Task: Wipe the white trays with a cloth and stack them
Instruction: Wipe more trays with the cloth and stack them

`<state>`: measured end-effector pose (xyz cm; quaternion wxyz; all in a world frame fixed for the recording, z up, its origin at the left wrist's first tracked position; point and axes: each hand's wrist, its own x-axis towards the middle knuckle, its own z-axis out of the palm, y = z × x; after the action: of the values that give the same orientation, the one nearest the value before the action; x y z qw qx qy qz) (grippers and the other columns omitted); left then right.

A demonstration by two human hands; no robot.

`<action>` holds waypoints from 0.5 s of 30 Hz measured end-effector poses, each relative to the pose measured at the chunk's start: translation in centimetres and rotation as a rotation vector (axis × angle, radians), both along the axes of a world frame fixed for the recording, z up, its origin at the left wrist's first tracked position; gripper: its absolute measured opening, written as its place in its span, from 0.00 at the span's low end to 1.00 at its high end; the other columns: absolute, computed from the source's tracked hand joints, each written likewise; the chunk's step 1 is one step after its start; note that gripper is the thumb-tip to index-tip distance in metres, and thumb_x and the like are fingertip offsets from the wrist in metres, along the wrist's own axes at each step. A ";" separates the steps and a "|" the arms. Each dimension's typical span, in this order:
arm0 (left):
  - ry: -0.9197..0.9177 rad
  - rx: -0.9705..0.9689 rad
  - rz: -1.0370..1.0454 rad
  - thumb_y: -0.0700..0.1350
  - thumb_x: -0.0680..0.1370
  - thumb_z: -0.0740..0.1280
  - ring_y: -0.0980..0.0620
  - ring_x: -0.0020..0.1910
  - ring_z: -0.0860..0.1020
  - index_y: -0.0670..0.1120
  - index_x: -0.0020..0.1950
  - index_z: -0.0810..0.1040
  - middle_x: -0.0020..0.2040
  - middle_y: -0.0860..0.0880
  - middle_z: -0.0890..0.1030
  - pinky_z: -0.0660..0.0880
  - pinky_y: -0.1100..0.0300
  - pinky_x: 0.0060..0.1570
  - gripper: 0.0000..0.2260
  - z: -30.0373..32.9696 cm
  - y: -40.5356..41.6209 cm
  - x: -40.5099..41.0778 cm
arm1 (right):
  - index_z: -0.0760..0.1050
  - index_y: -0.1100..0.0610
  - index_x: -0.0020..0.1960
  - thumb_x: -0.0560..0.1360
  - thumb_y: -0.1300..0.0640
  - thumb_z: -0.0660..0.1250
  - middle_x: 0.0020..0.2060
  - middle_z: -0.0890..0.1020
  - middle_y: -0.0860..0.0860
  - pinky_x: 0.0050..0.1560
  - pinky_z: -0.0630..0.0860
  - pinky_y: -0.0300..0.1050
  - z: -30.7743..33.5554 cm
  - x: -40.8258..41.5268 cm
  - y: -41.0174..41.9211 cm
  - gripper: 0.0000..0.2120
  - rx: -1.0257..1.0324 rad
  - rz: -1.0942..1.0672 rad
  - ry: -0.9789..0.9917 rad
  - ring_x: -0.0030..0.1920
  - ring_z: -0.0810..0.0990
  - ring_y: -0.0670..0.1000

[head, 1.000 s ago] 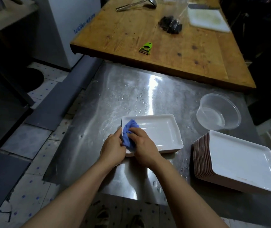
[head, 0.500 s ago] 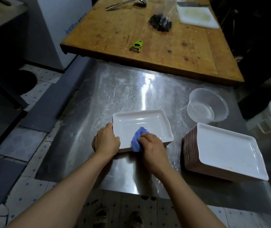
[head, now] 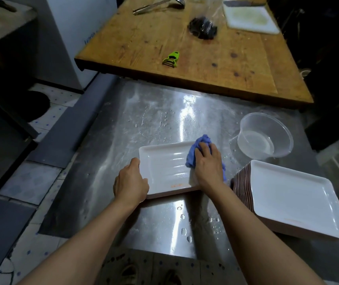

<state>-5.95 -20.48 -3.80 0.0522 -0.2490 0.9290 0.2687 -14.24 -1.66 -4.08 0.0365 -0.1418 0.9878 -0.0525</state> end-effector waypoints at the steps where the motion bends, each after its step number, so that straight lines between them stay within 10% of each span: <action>1: 0.010 0.007 0.000 0.41 0.73 0.66 0.45 0.43 0.73 0.45 0.57 0.68 0.50 0.46 0.78 0.68 0.57 0.39 0.15 -0.1 0.1 0.1 | 0.59 0.60 0.73 0.74 0.60 0.58 0.74 0.58 0.54 0.71 0.48 0.46 -0.1 0.0 -0.3 0.27 0.026 0.006 -0.019 0.74 0.53 0.56; 6: 0.033 0.007 -0.002 0.42 0.73 0.67 0.42 0.48 0.77 0.45 0.58 0.68 0.53 0.45 0.79 0.72 0.57 0.41 0.16 -0.7 0.2 0.0 | 0.54 0.58 0.76 0.76 0.61 0.58 0.77 0.52 0.52 0.73 0.46 0.51 -1.1 3.1 -3.2 0.30 -0.079 0.142 -0.128 0.76 0.48 0.58; 15: 0.035 -0.005 -0.025 0.40 0.72 0.66 0.42 0.48 0.77 0.45 0.57 0.69 0.53 0.44 0.79 0.71 0.58 0.40 0.14 -0.7 -0.2 -0.5 | 0.76 0.58 0.64 0.73 0.65 0.58 0.68 0.72 0.52 0.69 0.60 0.44 0.3 6.0 -2.2 0.20 -0.303 0.352 -0.176 0.69 0.67 0.53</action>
<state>-6.42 -20.66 -4.52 0.0387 -0.2327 0.9336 0.2698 -8.20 -3.82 -3.78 0.1093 -0.3106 0.9218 -0.2048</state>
